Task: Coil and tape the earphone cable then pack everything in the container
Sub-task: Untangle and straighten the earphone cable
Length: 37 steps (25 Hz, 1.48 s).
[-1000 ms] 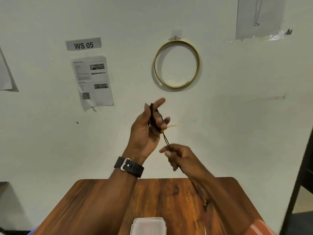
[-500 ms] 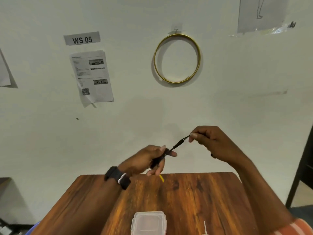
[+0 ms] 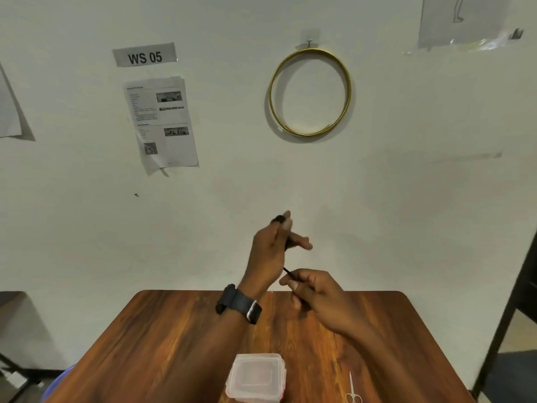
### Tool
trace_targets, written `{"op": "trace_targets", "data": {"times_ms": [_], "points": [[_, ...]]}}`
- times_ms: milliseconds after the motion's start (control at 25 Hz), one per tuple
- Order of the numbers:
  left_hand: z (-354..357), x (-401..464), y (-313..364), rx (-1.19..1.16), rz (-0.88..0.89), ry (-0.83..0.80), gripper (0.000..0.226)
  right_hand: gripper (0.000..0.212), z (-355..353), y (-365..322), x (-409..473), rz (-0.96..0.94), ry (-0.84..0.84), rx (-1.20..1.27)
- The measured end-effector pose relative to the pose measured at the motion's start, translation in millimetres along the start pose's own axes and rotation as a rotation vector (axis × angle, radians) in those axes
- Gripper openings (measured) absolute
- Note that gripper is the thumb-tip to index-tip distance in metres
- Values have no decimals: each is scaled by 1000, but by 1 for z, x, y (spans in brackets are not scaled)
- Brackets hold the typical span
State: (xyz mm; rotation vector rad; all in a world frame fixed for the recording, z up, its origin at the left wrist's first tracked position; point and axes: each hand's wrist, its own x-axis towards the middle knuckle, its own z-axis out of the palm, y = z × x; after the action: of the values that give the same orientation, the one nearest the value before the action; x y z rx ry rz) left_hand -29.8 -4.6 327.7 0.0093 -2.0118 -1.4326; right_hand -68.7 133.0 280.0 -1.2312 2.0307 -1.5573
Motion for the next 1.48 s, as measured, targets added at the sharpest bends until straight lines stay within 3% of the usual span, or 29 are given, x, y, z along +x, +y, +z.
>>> {"op": "trace_targets", "data": {"times_ms": [80,120,200,360,440,560,720,800,920,1080,1200,1280,1480], "points": [[6,-17,-26,324,60,-101,46,16,-7,-9,-3,-88,195,-502],[8,-27,-33,358,46,-127,49,13,-11,-11,-4,-131,247,-671],[12,-43,-38,174,-128,-153,57,11,-19,-7,-4,-207,237,-726],[14,-61,-44,-344,-577,-228,51,8,-10,28,0,-204,225,-235],[13,-65,-56,-490,-737,-269,47,10,5,41,0,-26,214,99],[13,-77,-80,-723,-876,-351,49,17,23,60,-7,292,16,437],[13,-103,-135,-963,-964,-429,47,31,37,102,-14,564,-48,454],[15,-129,-164,-1003,-1018,-389,50,33,54,137,-23,698,-33,487],[22,-178,-196,-930,-1168,-197,38,36,91,201,-49,860,9,551],[50,-238,-231,-740,-1380,151,18,19,133,236,-98,1092,145,741],[66,-271,-243,-422,-1397,244,20,14,147,249,-123,1120,187,616],[70,-281,-247,-344,-1351,257,21,13,149,256,-132,1099,203,589],[55,-294,-266,-718,-1423,175,21,10,157,270,-143,973,207,502]]}}
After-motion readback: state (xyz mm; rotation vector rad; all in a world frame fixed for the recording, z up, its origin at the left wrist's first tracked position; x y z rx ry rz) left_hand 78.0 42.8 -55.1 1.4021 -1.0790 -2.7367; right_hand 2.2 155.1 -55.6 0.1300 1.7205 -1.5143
